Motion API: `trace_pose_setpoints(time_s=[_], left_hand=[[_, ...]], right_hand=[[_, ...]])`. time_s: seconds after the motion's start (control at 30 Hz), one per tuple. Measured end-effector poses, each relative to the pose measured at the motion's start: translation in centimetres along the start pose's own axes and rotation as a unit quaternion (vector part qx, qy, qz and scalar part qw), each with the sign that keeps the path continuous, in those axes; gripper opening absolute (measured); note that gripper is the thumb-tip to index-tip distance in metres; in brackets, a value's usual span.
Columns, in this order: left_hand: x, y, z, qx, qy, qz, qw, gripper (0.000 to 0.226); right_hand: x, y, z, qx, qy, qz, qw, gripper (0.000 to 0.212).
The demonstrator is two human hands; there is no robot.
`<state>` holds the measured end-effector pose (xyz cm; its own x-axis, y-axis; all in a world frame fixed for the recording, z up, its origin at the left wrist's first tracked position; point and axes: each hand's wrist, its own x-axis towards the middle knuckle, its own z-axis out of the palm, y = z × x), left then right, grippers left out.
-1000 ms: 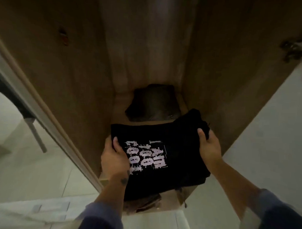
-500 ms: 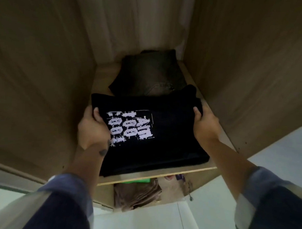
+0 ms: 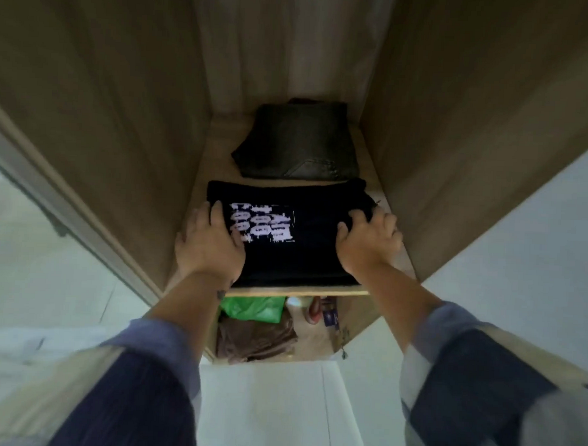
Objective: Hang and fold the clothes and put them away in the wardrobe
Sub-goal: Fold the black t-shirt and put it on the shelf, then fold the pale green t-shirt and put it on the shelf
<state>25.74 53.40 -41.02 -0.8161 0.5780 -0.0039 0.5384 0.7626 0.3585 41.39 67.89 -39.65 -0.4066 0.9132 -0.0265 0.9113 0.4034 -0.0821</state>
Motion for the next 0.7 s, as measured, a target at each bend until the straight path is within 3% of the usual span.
trace_pose_setpoints(time_s=[0.27,0.43,0.7], left_hand=[[-14.1,-1.9,-10.4,0.029,0.028,-0.008,0.999,0.055],[-23.6,-7.1,-17.0,0.046,0.059,-0.091,0.993,0.056],[-37.9,-17.1,-24.2,0.063,0.119,-0.267,0.954,0.056]], right_hand=[[-12.9,-3.9,-7.5,-0.008,-0.037,-0.213,0.976,0.043],[-22.1,-8.1,-11.8,-0.002,-0.065,-0.327,0.943,0.041],[-37.6,-17.6,-14.2,0.026,-0.080,-0.520,0.850,0.040]])
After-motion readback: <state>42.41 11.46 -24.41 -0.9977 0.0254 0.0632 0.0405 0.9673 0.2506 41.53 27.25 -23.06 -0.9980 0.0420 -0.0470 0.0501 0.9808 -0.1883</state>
